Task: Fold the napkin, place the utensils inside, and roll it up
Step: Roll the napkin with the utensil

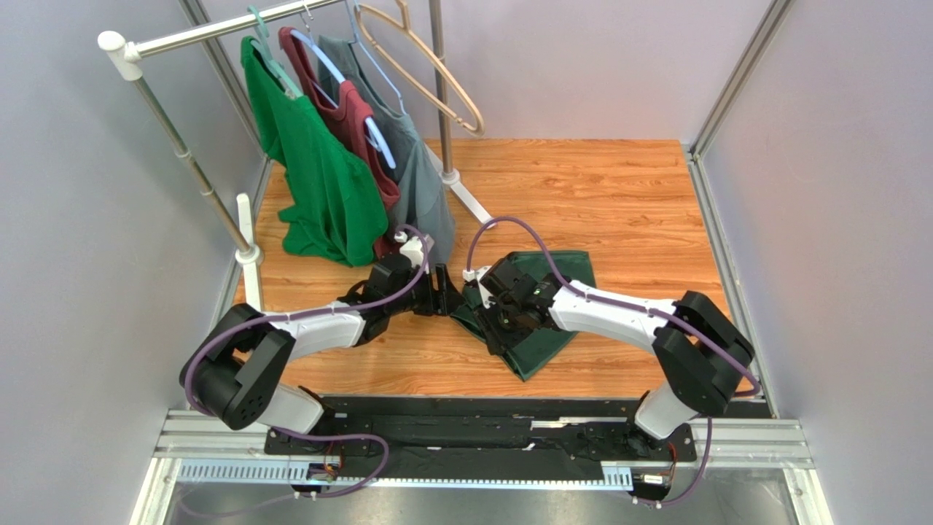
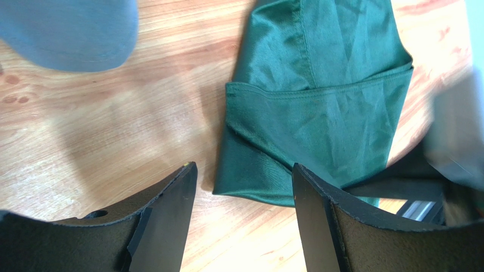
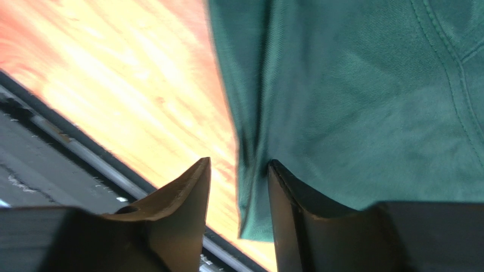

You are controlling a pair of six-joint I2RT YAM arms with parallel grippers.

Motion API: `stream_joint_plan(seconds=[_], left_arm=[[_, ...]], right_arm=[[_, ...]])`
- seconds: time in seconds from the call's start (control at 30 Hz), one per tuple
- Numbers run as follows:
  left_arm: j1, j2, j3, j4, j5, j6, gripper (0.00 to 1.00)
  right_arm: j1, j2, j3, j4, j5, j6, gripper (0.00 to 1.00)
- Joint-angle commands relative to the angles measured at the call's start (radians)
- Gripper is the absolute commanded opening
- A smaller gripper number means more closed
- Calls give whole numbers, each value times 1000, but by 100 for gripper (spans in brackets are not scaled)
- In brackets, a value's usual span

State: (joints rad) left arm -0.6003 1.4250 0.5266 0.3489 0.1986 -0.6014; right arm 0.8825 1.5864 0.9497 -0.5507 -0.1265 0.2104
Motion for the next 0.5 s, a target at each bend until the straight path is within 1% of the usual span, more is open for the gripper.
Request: stream_joint_plan(seconds=[0.0,0.03,0.07,0.1,0.2,0.3,0.33,0.37,0.47], left_arm=[[20,15,3,58,47,-52,72],[20,20,4,70,53,-52,72],[20,28,6,76,65,-52,72],[23,32,6,81,73,-55,72],[23,48,1,111,94,-64,72],[28,78,3,128,108,-75,72],[28,86,3,145,111,-80,72],[28,95,0,154,119,-86,72],[27,123,10,167,127,-95,71]], right_arm=[[62,-100,51,-48,113,78,50],[71,-117,46,-52,119,98,53],[70,-132,40,-63,123,150,59],[70,-166,31,-69,175,176,60],[84,-218,-17,-81,249,250,60],[136,-243,-42,-104,327,294,56],[160,-233,-42,-129,356,299,50],[168,-226,-43,-140,405,310,47],[177,-209,-52,-158,423,351,44]])
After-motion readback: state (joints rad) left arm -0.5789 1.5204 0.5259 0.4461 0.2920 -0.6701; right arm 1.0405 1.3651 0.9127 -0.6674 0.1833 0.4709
